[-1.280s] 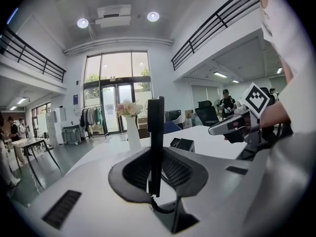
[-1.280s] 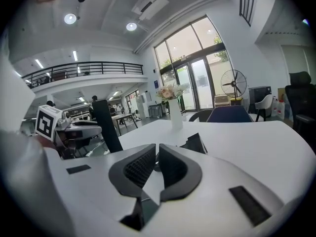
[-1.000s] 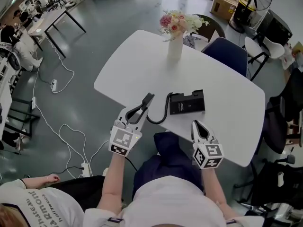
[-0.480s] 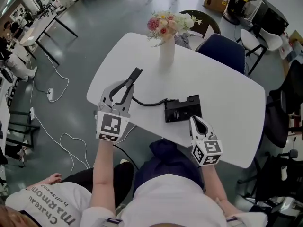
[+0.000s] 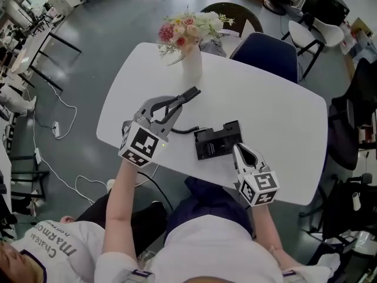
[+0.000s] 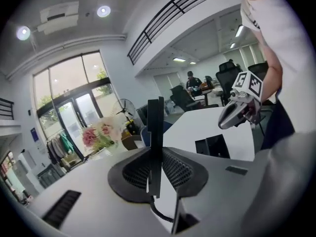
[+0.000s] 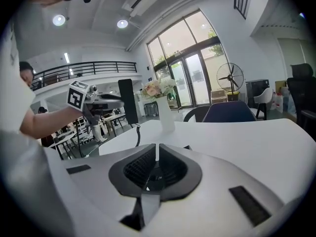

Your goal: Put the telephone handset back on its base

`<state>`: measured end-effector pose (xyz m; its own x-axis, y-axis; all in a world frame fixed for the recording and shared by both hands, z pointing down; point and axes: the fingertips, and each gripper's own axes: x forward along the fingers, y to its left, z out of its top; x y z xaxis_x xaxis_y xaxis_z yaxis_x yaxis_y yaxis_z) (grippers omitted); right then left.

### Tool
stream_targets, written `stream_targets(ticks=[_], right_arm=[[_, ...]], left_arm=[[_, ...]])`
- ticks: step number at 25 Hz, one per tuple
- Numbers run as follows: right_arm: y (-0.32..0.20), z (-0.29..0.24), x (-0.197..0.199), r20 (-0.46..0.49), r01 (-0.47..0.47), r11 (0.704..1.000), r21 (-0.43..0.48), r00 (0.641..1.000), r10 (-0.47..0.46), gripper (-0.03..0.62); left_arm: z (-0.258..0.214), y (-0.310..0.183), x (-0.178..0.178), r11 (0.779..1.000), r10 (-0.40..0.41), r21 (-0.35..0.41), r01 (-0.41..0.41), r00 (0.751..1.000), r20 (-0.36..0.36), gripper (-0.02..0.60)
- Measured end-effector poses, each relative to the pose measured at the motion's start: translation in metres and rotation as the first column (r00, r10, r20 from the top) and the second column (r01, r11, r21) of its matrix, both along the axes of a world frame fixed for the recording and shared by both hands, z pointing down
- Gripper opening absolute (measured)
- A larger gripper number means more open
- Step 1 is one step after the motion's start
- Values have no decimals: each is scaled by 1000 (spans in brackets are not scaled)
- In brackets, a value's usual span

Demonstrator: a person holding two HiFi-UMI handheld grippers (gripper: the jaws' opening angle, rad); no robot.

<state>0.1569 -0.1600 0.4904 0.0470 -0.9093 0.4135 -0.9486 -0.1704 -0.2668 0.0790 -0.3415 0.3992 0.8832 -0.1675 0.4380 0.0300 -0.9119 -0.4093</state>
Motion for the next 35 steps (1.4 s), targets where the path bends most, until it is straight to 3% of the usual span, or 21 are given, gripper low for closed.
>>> stream_targets(ticks=[3,6,9,14,18,22,24,31,33,35], right_arm=[[2,6,3,11,7,1000,-23,1000,-6,43],[4,13,5,21,9,999,-40,1000,-8,43],[4,17,6,27,-2,999,-48,1000,3,43],[-1,18,6,27,-4,999,-50,1000,5,43],[-1,19,5,33,-13,998,-57,999,15,43],[1,27,1,44,-26,997,-69,999,29,43],[1,27,1,48,-33,997,-67,998,36,43],[4,24,5,45,-65,995,-71,997,68,43],[8,25,6,49,-78,994,-77,995,82,43],[12,28,6,56,-90,992,-84,994,95,43]], left_arm=[[23,11,14,990,127,-81,-119,986,109,77],[47,22,22,959,253,-183,-218,947,200,75],[69,35,29,907,357,-321,-272,901,246,77],[104,53,34,798,497,-528,-290,813,304,76],[114,60,39,723,589,-622,-299,738,330,76],[122,65,40,673,656,-685,-279,654,378,75],[127,71,40,640,687,-721,-265,618,382,75],[140,95,46,469,811,-845,-256,503,298,75],[144,101,49,441,839,-858,-264,459,291,76],[147,105,56,429,855,-863,-267,429,292,77]])
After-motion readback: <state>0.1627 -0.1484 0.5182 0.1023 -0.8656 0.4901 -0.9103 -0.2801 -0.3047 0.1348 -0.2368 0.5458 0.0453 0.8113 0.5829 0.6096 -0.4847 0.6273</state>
